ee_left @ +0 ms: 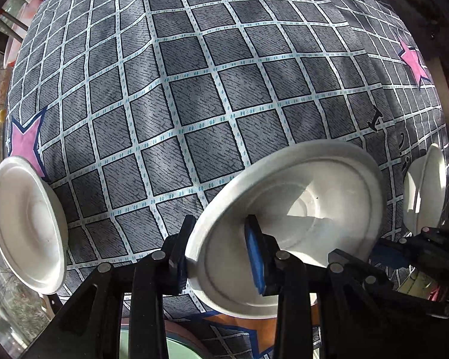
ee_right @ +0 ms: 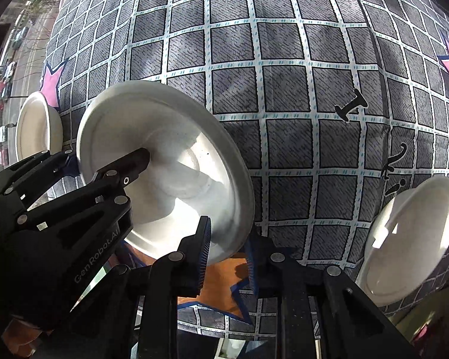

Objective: Organize plates and bowls

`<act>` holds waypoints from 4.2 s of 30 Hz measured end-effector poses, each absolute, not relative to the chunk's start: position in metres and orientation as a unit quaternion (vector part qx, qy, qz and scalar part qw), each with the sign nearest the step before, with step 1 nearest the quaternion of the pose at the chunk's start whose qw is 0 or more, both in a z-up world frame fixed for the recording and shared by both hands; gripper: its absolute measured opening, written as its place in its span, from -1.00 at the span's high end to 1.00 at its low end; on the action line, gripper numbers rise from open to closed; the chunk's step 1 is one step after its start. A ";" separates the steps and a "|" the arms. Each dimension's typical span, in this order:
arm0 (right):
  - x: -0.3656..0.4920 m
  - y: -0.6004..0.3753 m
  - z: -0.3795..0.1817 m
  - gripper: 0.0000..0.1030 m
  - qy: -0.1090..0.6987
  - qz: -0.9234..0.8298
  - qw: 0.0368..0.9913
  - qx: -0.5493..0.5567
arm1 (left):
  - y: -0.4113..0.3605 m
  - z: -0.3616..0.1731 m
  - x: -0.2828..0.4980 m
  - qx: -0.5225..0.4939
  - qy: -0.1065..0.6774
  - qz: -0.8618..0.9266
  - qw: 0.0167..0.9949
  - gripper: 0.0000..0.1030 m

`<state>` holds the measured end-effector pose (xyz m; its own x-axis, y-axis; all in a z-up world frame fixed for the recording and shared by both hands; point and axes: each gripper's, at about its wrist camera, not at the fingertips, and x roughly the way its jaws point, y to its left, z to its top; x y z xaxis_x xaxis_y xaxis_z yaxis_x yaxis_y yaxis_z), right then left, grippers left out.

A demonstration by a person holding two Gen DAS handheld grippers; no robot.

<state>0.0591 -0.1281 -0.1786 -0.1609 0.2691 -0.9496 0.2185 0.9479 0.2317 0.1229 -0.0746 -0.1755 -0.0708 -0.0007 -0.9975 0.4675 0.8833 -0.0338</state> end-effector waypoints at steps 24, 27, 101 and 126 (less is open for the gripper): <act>0.016 -0.205 -0.097 0.53 0.738 0.086 0.650 0.159 | -0.111 -0.082 0.033 0.109 0.695 -0.112 0.701 0.30; 0.011 -0.226 -0.085 0.53 0.733 0.089 0.657 0.152 | -0.126 -0.071 0.024 0.101 0.690 -0.112 0.708 0.30; 0.010 -0.288 -0.079 -0.68 0.716 0.042 0.682 0.144 | -0.028 -0.069 0.074 -0.014 0.641 -0.004 0.767 -0.57; 0.129 -0.046 -0.108 -0.68 0.717 0.134 0.679 0.084 | 0.196 -0.094 0.174 -0.045 0.635 0.119 0.762 -0.57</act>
<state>0.1294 -0.0456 -0.1076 -0.0636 0.3030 -0.9509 -0.0618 0.9498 0.3068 0.1740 0.1961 -0.0935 0.1661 0.1241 -0.9783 -0.2381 0.9677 0.0824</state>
